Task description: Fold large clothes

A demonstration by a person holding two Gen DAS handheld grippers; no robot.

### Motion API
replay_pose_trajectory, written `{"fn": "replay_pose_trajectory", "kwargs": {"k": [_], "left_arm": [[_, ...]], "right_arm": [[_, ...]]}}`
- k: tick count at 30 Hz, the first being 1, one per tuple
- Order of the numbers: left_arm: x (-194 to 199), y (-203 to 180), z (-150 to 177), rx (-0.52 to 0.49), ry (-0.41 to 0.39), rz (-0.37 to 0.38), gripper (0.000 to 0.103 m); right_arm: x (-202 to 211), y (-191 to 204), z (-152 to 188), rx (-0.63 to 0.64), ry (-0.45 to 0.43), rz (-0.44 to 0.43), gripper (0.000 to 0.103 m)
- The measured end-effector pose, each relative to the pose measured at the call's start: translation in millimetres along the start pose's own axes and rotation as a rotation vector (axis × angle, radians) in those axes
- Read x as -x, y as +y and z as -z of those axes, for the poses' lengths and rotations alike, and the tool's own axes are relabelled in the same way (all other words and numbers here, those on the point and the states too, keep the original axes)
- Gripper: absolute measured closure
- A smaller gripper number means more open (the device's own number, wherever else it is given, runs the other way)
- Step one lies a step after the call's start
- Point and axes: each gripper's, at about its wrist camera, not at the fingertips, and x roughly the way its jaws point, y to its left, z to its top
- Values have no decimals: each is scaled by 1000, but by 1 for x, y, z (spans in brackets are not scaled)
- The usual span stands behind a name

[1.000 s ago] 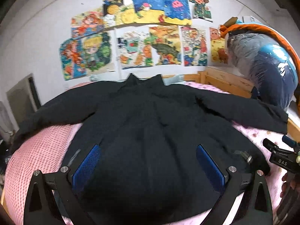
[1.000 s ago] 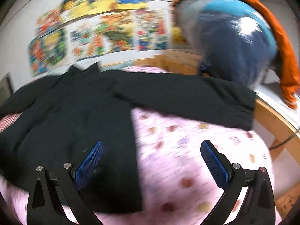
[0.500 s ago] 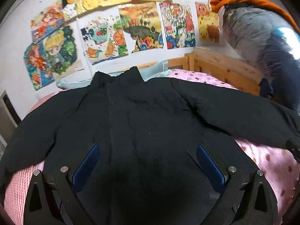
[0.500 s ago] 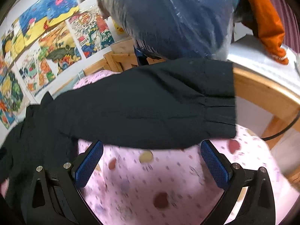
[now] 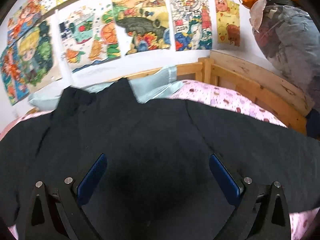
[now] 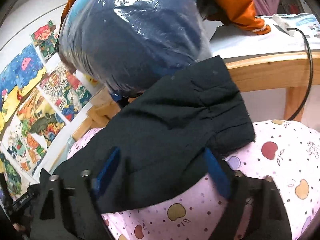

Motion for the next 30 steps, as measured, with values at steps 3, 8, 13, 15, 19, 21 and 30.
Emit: {"fn": "replay_pose_trajectory", "kwargs": {"k": [3, 8, 13, 15, 19, 21, 30], "left_arm": [[-36, -8, -6, -25, 37, 32, 0], [-86, -22, 0, -59, 138, 59, 0], [-88, -21, 6, -118, 98, 77, 0], [-78, -9, 2, -106, 92, 103, 0], [-37, 35, -10, -36, 69, 192, 0], [-13, 63, -13, -5, 53, 217, 0], [67, 214, 27, 259, 63, 185, 0]], "right_arm": [[3, -6, -4, -12, -33, 22, 75], [13, 2, -20, 46, -52, 56, 95], [55, 62, -37, 225, -181, -19, 98], [66, 101, -44, 330, -214, -105, 99], [77, 188, -52, 525, -201, -326, 100], [81, 232, -48, 616, -166, -434, 100], [94, 401, 49, 980, 165, -957, 100]]}}
